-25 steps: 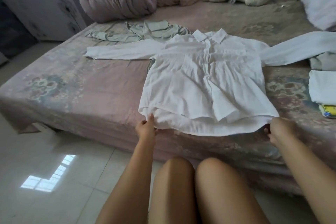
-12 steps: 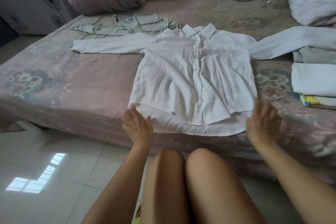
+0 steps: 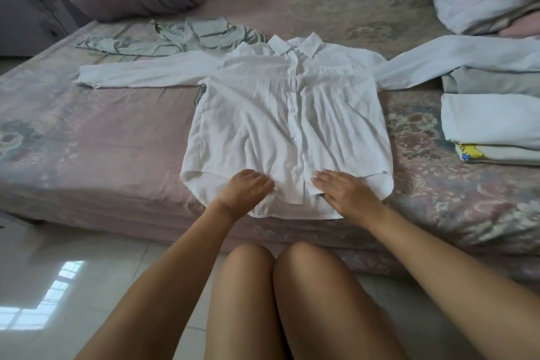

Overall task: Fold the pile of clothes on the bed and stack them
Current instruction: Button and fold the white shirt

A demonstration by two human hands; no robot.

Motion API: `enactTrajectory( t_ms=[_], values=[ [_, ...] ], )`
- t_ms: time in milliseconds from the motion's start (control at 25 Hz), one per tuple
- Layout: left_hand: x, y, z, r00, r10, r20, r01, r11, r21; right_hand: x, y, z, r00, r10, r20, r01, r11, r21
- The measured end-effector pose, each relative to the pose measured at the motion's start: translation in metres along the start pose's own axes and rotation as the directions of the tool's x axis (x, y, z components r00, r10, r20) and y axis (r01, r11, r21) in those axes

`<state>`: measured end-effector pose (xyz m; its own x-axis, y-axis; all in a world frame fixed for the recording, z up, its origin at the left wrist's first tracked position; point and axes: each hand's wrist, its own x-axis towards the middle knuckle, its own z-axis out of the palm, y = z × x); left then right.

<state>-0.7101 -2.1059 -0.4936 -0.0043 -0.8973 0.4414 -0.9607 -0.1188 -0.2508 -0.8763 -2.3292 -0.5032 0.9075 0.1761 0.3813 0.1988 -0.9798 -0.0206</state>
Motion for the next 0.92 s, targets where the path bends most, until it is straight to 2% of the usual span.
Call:
enactTrajectory(
  t_ms=[80, 160, 240, 320, 400, 520, 600, 760, 840, 920],
  values=[
    [-0.001, 0.005, -0.009, 0.999, 0.033, -0.043, -0.033, 0.999, -0.001, -0.004, -0.009, -0.003, 0.999, -0.033, -0.039, 0.036, 0.996, 0.076],
    [-0.012, 0.014, -0.009, 0.992, 0.118, -0.052, -0.120, 0.992, -0.044, -0.007, -0.022, -0.001, 0.996, -0.081, -0.032, 0.083, 0.996, 0.041],
    [-0.028, 0.018, -0.009, 0.991, 0.129, -0.014, -0.130, 0.989, -0.074, -0.009, -0.030, 0.006, 0.997, -0.065, 0.045, 0.065, 0.998, 0.002],
    [-0.044, 0.008, -0.012, 0.999, -0.042, 0.030, 0.043, 0.999, -0.017, -0.013, -0.027, 0.008, 0.992, 0.013, 0.126, -0.013, 1.000, 0.000],
    [-0.060, -0.010, -0.018, 0.963, -0.259, 0.077, 0.253, 0.965, 0.074, -0.019, -0.012, 0.002, 0.986, 0.131, 0.101, -0.126, 0.991, -0.051],
    [-0.077, -0.039, -0.022, 0.894, -0.425, 0.139, 0.384, 0.889, 0.249, -0.039, 0.025, -0.017, 0.943, 0.308, 0.123, -0.280, 0.938, -0.205],
    [-0.079, -0.056, -0.023, 0.835, -0.512, 0.201, 0.441, 0.842, 0.310, -0.052, 0.049, -0.027, 0.890, 0.430, 0.154, -0.389, 0.890, -0.236],
    [-0.082, -0.071, -0.025, 0.760, -0.513, 0.399, 0.404, 0.854, 0.327, -0.064, 0.073, -0.034, 0.864, 0.504, -0.023, -0.479, 0.806, -0.347],
    [-0.089, -0.072, -0.024, 0.701, -0.508, 0.500, 0.413, 0.861, 0.297, -0.072, 0.077, -0.031, 0.881, 0.469, -0.058, -0.460, 0.821, -0.339],
    [-0.090, -0.069, -0.030, 0.711, -0.488, 0.506, 0.406, 0.873, 0.272, -0.077, 0.077, -0.029, 0.886, 0.450, -0.114, -0.463, 0.839, -0.287]
  ],
)
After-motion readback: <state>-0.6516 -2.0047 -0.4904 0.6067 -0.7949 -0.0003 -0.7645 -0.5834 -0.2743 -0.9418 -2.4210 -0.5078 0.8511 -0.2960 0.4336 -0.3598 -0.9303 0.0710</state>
